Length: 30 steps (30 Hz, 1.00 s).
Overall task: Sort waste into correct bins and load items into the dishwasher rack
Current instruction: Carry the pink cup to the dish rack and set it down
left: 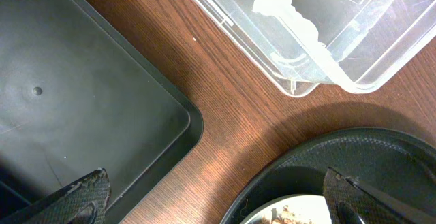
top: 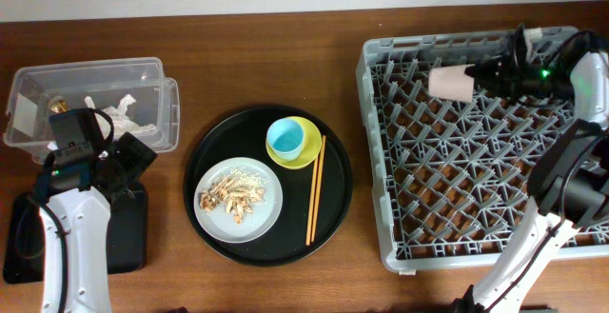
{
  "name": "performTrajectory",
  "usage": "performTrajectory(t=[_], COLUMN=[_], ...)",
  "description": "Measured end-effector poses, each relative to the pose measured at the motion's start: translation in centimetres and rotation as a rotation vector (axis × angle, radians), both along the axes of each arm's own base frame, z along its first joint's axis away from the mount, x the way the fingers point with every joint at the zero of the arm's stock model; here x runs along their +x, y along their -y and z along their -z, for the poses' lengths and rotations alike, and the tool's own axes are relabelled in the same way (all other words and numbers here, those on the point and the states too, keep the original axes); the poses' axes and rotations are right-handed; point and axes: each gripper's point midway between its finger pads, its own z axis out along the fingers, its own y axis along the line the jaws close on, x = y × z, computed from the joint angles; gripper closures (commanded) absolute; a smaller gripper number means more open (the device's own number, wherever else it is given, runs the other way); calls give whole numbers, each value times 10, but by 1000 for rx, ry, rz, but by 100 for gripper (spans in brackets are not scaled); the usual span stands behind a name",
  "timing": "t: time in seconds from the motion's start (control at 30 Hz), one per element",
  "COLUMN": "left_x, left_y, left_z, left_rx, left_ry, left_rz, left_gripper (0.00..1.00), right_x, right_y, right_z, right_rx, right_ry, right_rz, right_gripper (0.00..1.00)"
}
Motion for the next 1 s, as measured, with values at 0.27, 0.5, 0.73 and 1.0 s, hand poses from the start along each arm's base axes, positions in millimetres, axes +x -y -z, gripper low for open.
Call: performTrajectory(t=[0.27,0.5,0.73,1.0], left_x=[0,0,0,0], left_y=[0,0,0,0], left_z=[0,0,0,0], left_rx=[0,0,0,0], left_ry=[0,0,0,0], left_rz=[0,0,0,0], left_gripper=[1,1,1,1], right_x=[-6,-7,-14,-40], right_y=[-1,0,17,67], right_z=[1,5,17,11], right_rx=[3,-18,-91,-206], right_ry=[-33,-44,-85,-220], right_rz=[-4,-9,7,82], right_gripper=[96,88,88,78])
